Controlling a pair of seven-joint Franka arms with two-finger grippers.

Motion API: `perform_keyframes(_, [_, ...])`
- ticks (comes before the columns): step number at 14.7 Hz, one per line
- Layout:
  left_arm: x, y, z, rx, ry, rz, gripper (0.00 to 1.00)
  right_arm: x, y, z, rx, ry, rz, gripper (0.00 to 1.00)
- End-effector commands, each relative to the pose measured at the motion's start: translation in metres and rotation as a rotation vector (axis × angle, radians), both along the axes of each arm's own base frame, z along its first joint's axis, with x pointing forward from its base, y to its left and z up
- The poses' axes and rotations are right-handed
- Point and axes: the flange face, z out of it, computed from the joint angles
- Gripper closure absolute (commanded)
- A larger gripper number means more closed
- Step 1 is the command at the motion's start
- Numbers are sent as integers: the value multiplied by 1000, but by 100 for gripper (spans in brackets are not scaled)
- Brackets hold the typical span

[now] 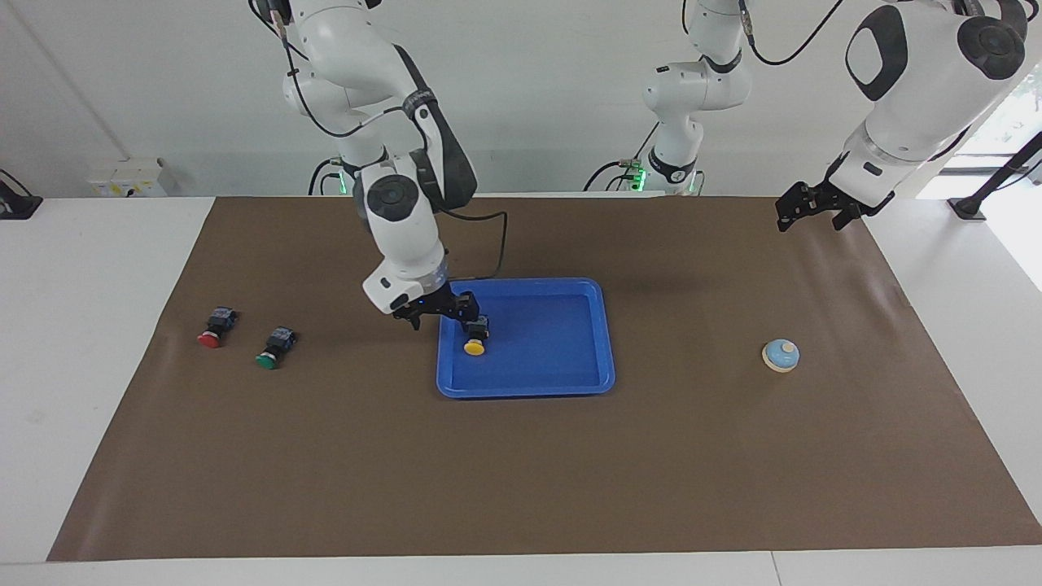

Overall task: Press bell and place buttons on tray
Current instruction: 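Release the yellow button in the tray, move right gripper to green button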

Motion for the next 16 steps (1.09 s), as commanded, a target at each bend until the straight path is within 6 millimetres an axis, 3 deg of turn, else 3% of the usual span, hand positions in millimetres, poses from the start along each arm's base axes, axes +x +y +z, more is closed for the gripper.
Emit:
perform_keyframes(1, [-4,1,7,13,-1,8,0,7,-61,19,2,4,-57,0])
perform_keyframes(4, [-4,1,7,13,-1,8,0,11,-134,12,-37,18,-80,0])
perform_keyframes(9, [-4,1,7,13,-1,8,0,-35,-243,-35,-70,32,-72,0])
perform_keyframes(12, [-4,1,7,13,-1,8,0,-54,-264,-65,-79,-39,-61,0])
perform_keyframes(16, [-4,1,7,13,-1,8,0,-47,-268,-84,-85,-98,-61,0])
